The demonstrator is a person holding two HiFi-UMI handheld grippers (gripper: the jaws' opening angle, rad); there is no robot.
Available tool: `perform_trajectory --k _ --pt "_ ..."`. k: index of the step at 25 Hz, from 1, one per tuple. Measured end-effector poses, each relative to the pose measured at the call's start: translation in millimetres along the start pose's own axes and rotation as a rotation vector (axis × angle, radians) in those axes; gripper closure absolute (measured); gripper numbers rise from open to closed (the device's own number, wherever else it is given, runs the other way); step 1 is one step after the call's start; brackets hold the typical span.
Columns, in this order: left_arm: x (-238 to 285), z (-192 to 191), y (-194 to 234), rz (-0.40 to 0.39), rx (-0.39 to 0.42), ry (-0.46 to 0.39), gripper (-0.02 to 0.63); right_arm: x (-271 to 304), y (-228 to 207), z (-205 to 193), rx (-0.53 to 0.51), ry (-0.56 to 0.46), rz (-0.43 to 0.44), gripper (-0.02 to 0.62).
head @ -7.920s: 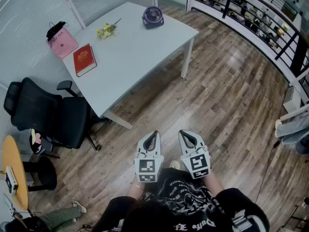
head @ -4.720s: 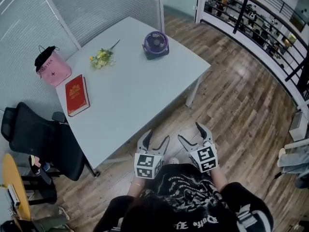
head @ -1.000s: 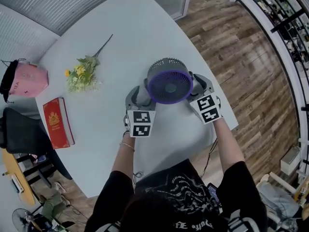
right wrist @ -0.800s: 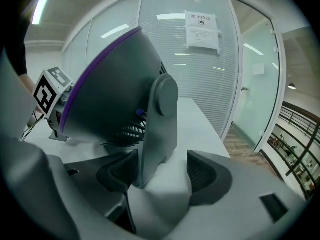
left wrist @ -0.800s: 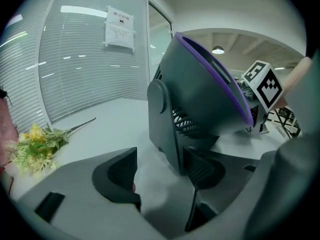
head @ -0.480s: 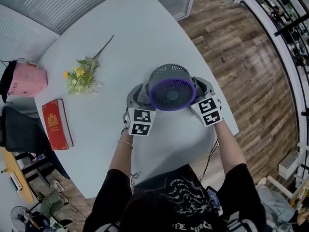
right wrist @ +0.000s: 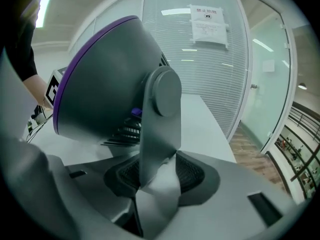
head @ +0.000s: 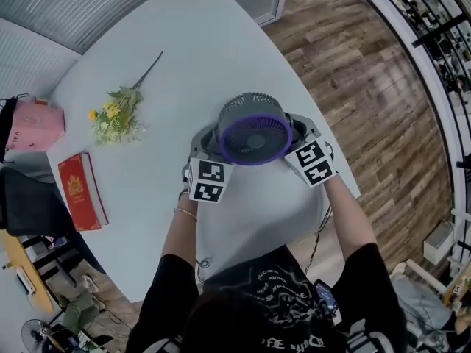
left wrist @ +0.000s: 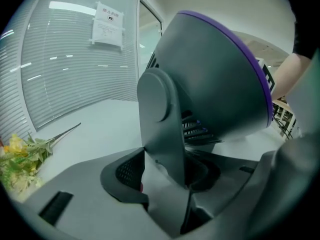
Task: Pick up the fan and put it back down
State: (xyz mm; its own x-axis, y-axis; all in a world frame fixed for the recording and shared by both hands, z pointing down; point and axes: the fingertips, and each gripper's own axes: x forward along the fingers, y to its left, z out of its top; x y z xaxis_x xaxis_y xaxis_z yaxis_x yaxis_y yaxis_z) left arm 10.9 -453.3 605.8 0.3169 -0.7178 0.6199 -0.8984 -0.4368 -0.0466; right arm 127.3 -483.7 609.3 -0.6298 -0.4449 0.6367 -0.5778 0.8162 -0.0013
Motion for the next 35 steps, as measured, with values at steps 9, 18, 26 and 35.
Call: perform_trajectory --k 9,18,26,35 --pt "-17.8 8.1 -7.5 -0.014 -0.024 0.021 0.397 -21.8 5.2 7.6 0.146 -0.053 0.035 0.437" --pt "-71.9 39.4 -35.1 0.022 -0.022 -0.03 0.4 -80.5 20.6 27.1 0.146 -0.094 0.047 0.44" --pt "-134.0 53.1 -72.4 0.048 -0.046 -0.073 0.402 -138.8 51.1 31.8 0.115 -0.107 0.071 0.44" --pt "-201.6 27.7 -120.6 0.11 -0.061 -0.075 0.405 -197.7 107.2 16.4 0.06 -0.112 0.099 0.439"
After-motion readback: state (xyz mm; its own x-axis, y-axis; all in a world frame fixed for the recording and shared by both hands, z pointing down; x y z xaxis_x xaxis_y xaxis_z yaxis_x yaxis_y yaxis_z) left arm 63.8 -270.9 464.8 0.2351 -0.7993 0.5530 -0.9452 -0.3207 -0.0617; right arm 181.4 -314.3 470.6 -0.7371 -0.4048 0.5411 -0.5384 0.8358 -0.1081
